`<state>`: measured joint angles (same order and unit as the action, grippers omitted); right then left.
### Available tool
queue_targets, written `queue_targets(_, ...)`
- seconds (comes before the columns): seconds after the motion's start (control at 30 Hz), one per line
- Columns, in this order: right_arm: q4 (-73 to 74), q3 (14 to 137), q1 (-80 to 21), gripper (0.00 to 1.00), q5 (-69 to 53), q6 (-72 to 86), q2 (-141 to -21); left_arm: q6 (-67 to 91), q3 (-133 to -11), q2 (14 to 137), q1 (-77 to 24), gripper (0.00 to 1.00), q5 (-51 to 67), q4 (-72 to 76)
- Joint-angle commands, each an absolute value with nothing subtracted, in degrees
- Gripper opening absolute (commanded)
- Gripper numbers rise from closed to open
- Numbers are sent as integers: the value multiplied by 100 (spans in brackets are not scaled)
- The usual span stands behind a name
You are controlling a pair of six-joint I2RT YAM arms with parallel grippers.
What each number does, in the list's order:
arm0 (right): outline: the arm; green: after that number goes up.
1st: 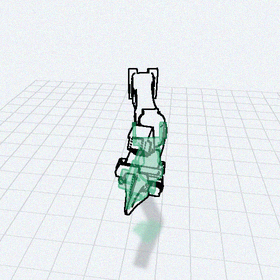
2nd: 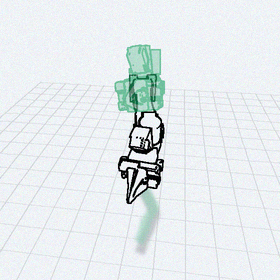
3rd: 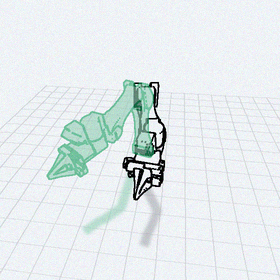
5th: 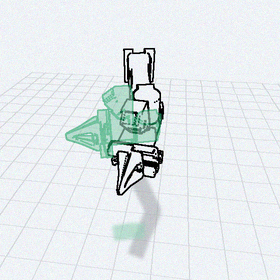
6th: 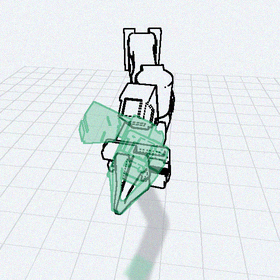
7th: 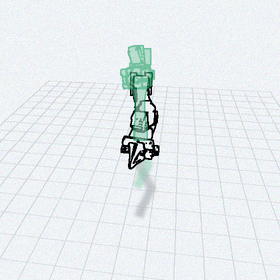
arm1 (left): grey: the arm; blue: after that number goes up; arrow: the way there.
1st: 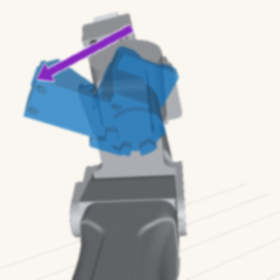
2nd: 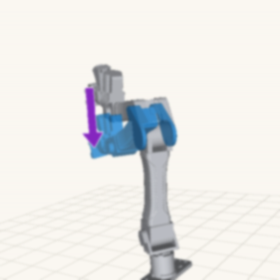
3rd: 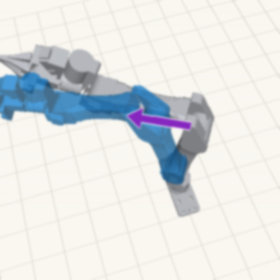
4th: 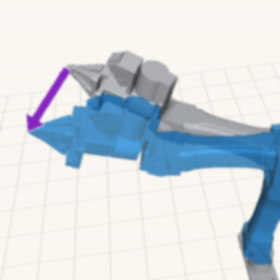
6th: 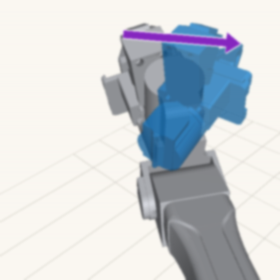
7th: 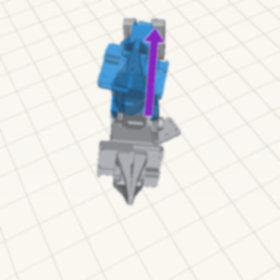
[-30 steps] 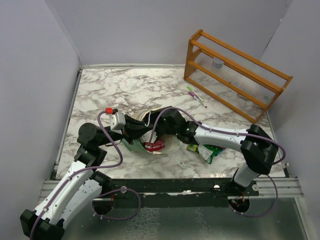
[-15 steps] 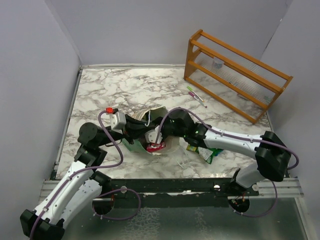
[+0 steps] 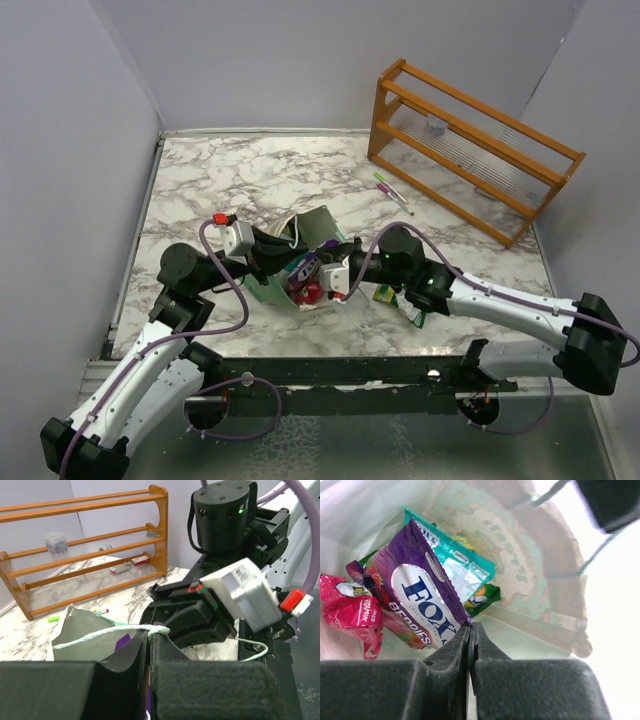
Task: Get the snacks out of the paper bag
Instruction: Take out the snack from the paper bag, then place the snack at the center of the board.
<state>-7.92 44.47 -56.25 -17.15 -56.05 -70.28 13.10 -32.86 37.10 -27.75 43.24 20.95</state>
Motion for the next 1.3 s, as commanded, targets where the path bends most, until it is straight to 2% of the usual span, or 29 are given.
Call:
queue_targets(0.0,-1611,4534,-5648,1,-1727,-5195,-6686,1274,-3393,3726,-2751,0,4269,2120)
queue_targets(0.27,-1459,4754,-5647,1,-1578,-5187,-6206,1263,-3393,3741,-2743,0,4200,2085)
queue_targets(0.8,-427,5323,-5650,1,-1576,-4821,-4379,1263,-3401,3736,-2594,0,4150,2048)
queue_targets(1.13,1105,5465,-5642,1,702,-4719,-3364,1261,-3410,3748,-2547,0,4195,2070)
queue_targets(1.27,1418,5202,-5650,1,2204,-4356,-3285,1247,-3412,3748,-2517,0,4192,2073)
